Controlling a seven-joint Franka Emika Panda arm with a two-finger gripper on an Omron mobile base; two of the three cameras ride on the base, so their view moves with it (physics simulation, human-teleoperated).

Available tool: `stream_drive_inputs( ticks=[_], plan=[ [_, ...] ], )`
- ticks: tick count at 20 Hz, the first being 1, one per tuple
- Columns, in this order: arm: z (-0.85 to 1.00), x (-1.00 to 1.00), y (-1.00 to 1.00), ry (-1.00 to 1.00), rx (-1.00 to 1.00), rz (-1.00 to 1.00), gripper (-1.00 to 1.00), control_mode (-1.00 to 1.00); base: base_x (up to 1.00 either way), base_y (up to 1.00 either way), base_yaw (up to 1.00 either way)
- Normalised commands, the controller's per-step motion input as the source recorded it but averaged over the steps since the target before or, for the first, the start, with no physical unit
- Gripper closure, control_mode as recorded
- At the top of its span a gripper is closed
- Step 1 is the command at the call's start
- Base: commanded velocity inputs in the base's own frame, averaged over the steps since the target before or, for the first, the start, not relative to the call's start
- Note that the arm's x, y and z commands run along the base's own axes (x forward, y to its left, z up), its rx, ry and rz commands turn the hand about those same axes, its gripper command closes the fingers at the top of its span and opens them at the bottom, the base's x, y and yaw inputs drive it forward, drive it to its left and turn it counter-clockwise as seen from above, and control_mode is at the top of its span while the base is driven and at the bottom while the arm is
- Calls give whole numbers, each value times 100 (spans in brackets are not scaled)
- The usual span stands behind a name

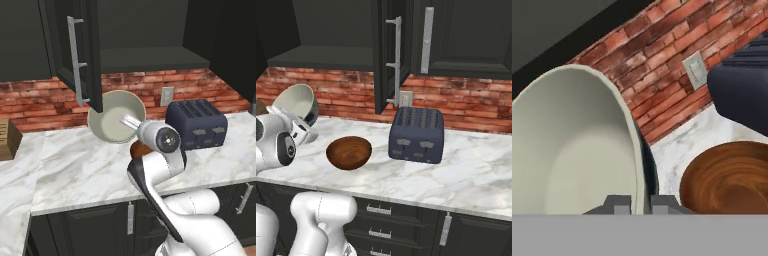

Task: Open the cabinet. Pick the bowls from the counter and place them in the cabinet. Then close the cabinet.

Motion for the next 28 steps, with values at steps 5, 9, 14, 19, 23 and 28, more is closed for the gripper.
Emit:
stream_drive_inputs(
  ticks=[5, 9, 14, 19, 23, 28],
  plan=[
    [88, -26, -20, 4, 14, -25, 100, -100, 0, 0, 0],
    [23, -38, -17, 1, 8, 0, 100, -100, 0, 0, 0],
    [98, -77, -49, 16, 27, 0, 100, -100, 0, 0, 0],
    [100, -33, -35, 26, 27, 0, 100, -100, 0, 0, 0],
    [15, 0, 0, 1, 2, 0, 100, -100, 0, 0, 0],
    [44, 15, 12, 4, 0, 0, 100, -100, 0, 0, 0]
  ],
)
